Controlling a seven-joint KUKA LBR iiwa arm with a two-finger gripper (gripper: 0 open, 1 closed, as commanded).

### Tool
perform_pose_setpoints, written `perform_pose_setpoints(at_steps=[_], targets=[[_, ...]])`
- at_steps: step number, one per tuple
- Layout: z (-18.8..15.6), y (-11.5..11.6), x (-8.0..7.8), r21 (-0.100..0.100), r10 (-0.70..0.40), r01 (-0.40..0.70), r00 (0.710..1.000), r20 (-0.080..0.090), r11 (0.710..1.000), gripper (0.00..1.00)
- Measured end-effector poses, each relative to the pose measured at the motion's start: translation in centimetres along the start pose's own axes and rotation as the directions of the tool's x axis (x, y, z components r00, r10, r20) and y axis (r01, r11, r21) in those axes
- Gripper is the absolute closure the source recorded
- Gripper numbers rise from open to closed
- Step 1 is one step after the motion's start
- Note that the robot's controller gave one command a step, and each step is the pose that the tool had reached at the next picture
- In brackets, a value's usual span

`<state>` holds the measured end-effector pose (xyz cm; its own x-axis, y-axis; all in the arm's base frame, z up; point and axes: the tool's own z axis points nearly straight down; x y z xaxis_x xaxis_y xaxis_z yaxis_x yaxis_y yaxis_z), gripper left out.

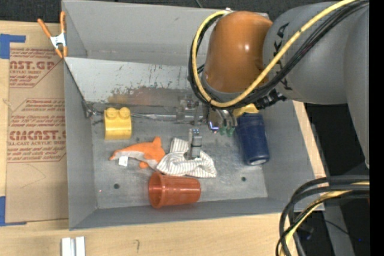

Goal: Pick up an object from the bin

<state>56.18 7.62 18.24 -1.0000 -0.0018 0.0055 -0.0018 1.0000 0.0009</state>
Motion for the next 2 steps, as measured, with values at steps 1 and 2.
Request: perform_pose_setpoints(at_steps=[1, 2], targets=[[-0.5, 0.0, -0.1, -0.001, 0.001, -0.001, 1.0, 0.007, 1.0, 0.0], [2.3, 0.9, -0.7, 0.002, -0.111, 0.111, 0.994, 0.015, 0.994, 0.0]])
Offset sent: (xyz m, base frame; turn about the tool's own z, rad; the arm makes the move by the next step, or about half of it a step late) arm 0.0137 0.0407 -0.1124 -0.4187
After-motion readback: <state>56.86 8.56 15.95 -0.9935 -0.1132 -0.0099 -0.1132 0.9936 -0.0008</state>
